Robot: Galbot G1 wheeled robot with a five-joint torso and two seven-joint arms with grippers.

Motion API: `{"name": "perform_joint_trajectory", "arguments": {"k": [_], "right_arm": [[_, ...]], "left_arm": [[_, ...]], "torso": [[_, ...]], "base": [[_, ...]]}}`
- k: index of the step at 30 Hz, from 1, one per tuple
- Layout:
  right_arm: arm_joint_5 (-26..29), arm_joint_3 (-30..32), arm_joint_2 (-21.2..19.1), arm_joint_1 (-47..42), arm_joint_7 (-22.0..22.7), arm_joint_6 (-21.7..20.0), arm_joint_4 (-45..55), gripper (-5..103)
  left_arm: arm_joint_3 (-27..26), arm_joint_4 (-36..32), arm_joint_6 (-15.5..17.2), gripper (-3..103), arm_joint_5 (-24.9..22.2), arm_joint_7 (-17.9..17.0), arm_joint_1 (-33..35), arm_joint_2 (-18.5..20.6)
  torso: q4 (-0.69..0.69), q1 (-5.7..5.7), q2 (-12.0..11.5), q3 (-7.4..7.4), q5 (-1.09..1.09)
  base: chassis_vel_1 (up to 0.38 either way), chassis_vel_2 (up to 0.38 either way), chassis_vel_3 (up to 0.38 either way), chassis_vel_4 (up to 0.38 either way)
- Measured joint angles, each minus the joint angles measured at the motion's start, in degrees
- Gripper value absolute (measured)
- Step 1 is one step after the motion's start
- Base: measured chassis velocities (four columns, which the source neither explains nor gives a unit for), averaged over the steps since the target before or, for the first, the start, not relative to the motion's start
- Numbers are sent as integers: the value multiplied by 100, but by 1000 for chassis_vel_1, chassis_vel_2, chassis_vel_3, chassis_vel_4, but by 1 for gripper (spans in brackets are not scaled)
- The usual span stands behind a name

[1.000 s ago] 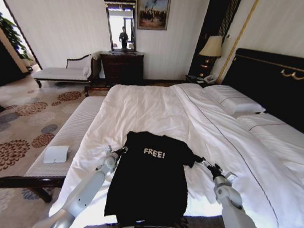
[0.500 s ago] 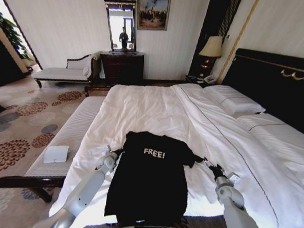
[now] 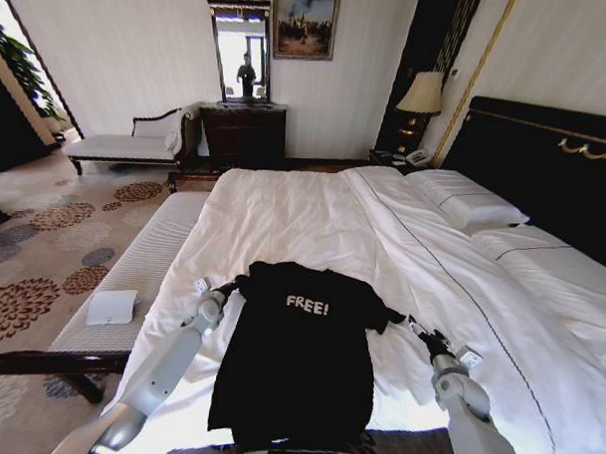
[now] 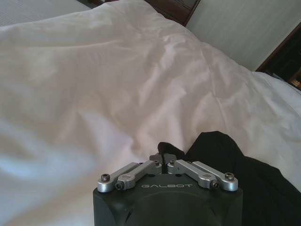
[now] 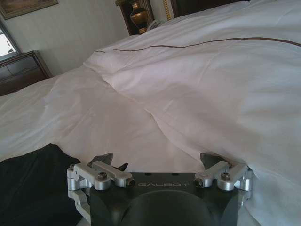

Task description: Fold the clothes on the bed.

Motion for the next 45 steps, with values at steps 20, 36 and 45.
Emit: {"name": "perform_joint_trajectory", "arguments": {"k": [20, 36, 45], "right_arm": [[74, -105, -1, 30, 6, -42, 13, 100], [150, -142, 17, 2, 36, -92, 59, 100], [471, -41, 4, -213, 99, -210, 399, 100]], "left_arm": [[-201, -15, -57, 1, -39, 82, 279, 206], [-199, 152, -50, 3, -83, 58, 175, 204], [-519, -714, 20, 30, 167, 10, 906, 358]], "torso": [[0, 0, 0, 0, 0], [0, 0, 0, 0, 1], [0, 0, 0, 0, -1]], "base": [[0, 0, 0, 0], [0, 0, 0, 0], [0, 0, 0, 0]]}}
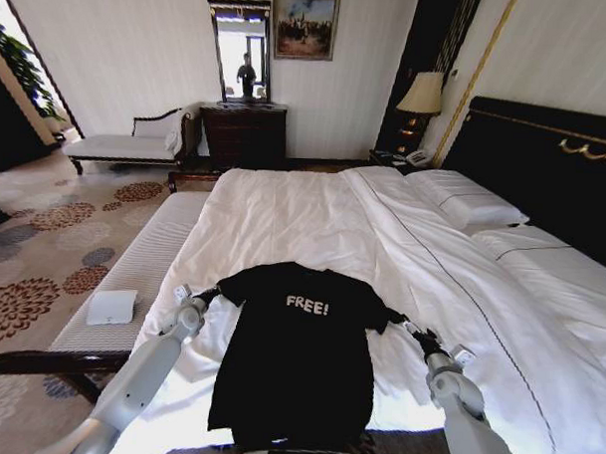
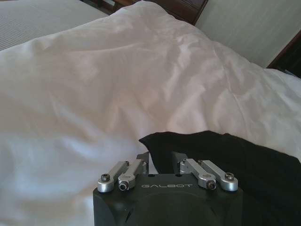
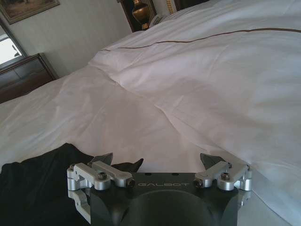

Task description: Fold the clothes on the bed.

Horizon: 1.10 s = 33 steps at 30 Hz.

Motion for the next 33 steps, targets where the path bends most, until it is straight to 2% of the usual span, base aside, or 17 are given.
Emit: {"name": "perform_joint_trajectory", "arguments": {"k": [3, 4, 5, 6, 7, 8, 9, 11, 13, 14, 16, 19, 24, 26, 33], "right_arm": [[274, 85, -6, -348, 16, -91, 428, 100], [274, 85, -6, -348, 16, -91, 428, 100], [325, 104, -13, -451, 12, -99, 527, 100], [432, 125, -21, -602, -2, -119, 681, 100], [516, 132, -23, -705, -13, -140, 780, 100], [692, 141, -17, -949, -48, -205, 987, 100], [692, 141, -17, -949, -48, -205, 987, 100], [974, 143, 61, -1363, -145, -331, 1281, 100], [1225, 145, 134, -1553, -178, -447, 1393, 100], [1225, 145, 134, -1553, -178, -447, 1393, 100], [1744, 138, 246, -1741, -178, -663, 1537, 100], [2076, 49, 335, -1889, -174, -858, 1676, 100], [1963, -59, 365, -1884, -177, -872, 1612, 100], [1982, -82, 293, -1639, -123, -859, 1366, 100], [2596, 166, -92, -568, 7, -895, 231, 100]], "left_arm": [[-562, -808, 16, 46, 2, 45, 820, 258], [-562, -808, 16, 46, 2, 45, 820, 258], [-672, -965, 20, 51, -12, 45, 992, 295], [-850, -1243, 22, 57, -13, 53, 1298, 344], [-956, -1432, 22, 57, -6, 67, 1521, 364], [-1149, -1795, 14, 62, 63, 119, 2006, 388], [-1149, -1795, 14, 62, 63, 119, 2006, 388], [-1382, -2299, -61, 74, 391, 303, 2799, 384], [-1488, -2561, -117, 84, 575, 404, 3220, 343], [-1488, -2561, -117, 84, 575, 404, 3220, 343], [-1535, -2954, -128, 94, 656, 440, 3788, 194], [-1440, -3254, -128, 99, 738, 449, 4170, 26], [-1341, -3314, -149, 99, 860, 478, 4284, -71], [-1298, -3245, -191, 99, 949, 480, 4248, -141], [-1358, -3342, -209, 99, 1102, 444, 4331, -359]], "torso": [[3, 0, 1, -1, 2], [3, 0, 1, -1, 2], [3, 0, 1, -1, 1], [2, 0, 1, -1, 0], [1, 0, 1, -1, 0], [0, -1, 1, -2, 0], [0, -1, 1, -2, 0], [2, -1, 1, -1, 0], [0, -2, 1, -2, 3], [0, -2, 1, -2, 3], [1, -2, 2, -2, -1], [1, -2, 1, -1, 1], [0, -2, 2, -1, 1], [-1, -2, 1, -1, 1], [1, 1, 0, 1, 2]], "base": [[0, 0, 0, 0], [0, 0, 0, 0], [0, 0, 0, 0], [0, 0, 0, 0], [0, 0, 0, 0], [0, 0, 0, 0], [0, 0, 0, 0], [0, 0, 0, 0], [0, 0, 0, 0], [0, 0, 0, 0], [0, 0, 0, 0], [0, 0, 0, 0], [0, 0, 0, 0], [0, 0, 0, 0], [0, 0, 0, 0]]}}
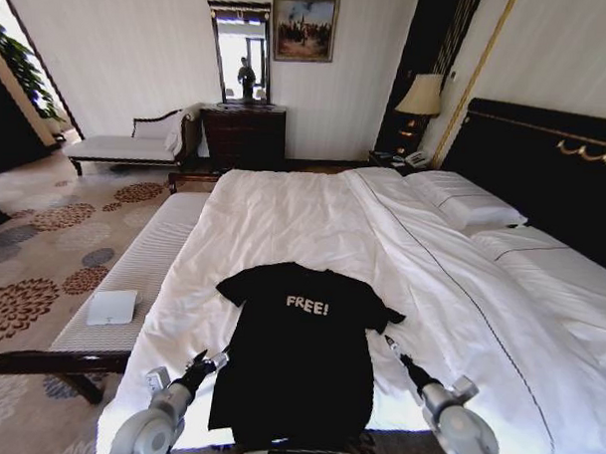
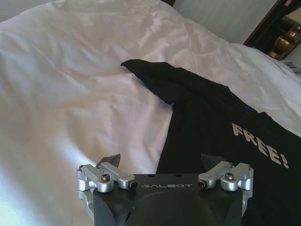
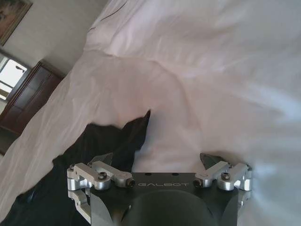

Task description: Fold the clothes on the bed.

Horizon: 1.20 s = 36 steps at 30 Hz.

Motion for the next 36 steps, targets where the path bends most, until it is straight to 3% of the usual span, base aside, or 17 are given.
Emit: {"name": "perform_joint_trajectory", "arguments": {"k": [5, 11, 23, 25, 27, 33, 36], "right_arm": [[144, 48, -194, 601, -50, -52, -699, 100], [204, 62, -111, 1379, -109, -163, -1351, 100], [97, -265, 143, 1729, -122, -246, -1554, 100], [64, -282, 203, 1765, -87, -239, -1602, 85], [63, -284, 208, 1768, -77, -236, -1606, 85], [68, -277, 196, 1759, -48, -228, -1601, 58], [52, -294, 201, 1739, -42, -217, -1583, 52]], "left_arm": [[-6, -82, -4, 99, 125, -30, 85, -112], [37, -160, -4, 99, 238, -99, 111, -212], [-71, -244, -4, 99, 249, -140, 199, -272], [-123, -217, -12, 99, 228, -159, 128, -262], [-133, -216, -13, 99, 219, -164, 117, -262], [-147, -207, -32, 99, 223, -185, 77, -285], [-152, -175, -50, 99, 250, -195, 42, -282]], "torso": [[-1, 0, 0, 0, -1], [0, 0, 0, 0, -1], [-1, 0, 0, -1, -3], [-2, 0, 0, -1, -3], [-2, 0, 0, -1, -3], [-1, 0, 0, -1, -1], [-1, 0, 0, -1, -1]], "base": [[0, 0, 0, 0], [0, 0, 0, 0], [0, 0, 0, 0], [0, 0, 0, 0], [0, 0, 0, 0], [0, 0, 0, 0], [0, 0, 0, 0]]}}
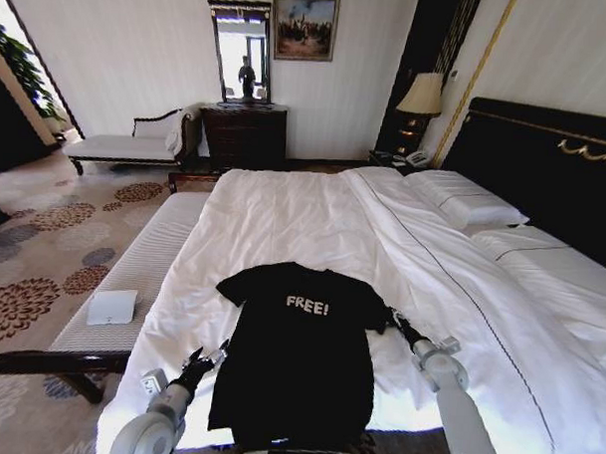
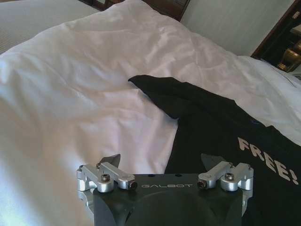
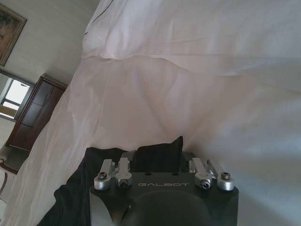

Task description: Fold the clothes on the bed.

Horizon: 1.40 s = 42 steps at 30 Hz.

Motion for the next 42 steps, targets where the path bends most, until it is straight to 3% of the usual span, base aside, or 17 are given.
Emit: {"name": "perform_joint_trajectory", "arguments": {"k": [10, 14, 19, 30, 42], "right_arm": [[-39, 23, -25, -102, 9, 61, 72, 10], [-43, 31, -43, -126, 8, 78, 103, 2], [-101, 40, -48, -129, -10, 105, 128, 0], [-1024, -80, -58, -231, -101, 397, 479, 0], [-2362, -1016, -170, -176, -94, 661, 1214, 0]], "left_arm": [[-42, -89, -7, 99, -47, -58, -21, 52], [-35, -117, -6, 99, -40, -61, -2, 42], [-45, -148, -9, 99, -34, -67, 9, 30], [35, -144, -39, 99, 44, -5, 126, -46], [-29, -193, -57, 99, 43, 8, 155, -83]], "torso": [[1, 0, 0, 0, 0], [1, 0, 0, 0, 0], [1, 0, 0, 0, 0], [0, -1, 0, 0, -1], [0, -1, 1, -1, -2]], "base": [[0, 0, 0, 0], [0, 0, 0, 0], [0, 0, 0, 0], [0, 0, 0, 0], [0, 0, 0, 0]]}}
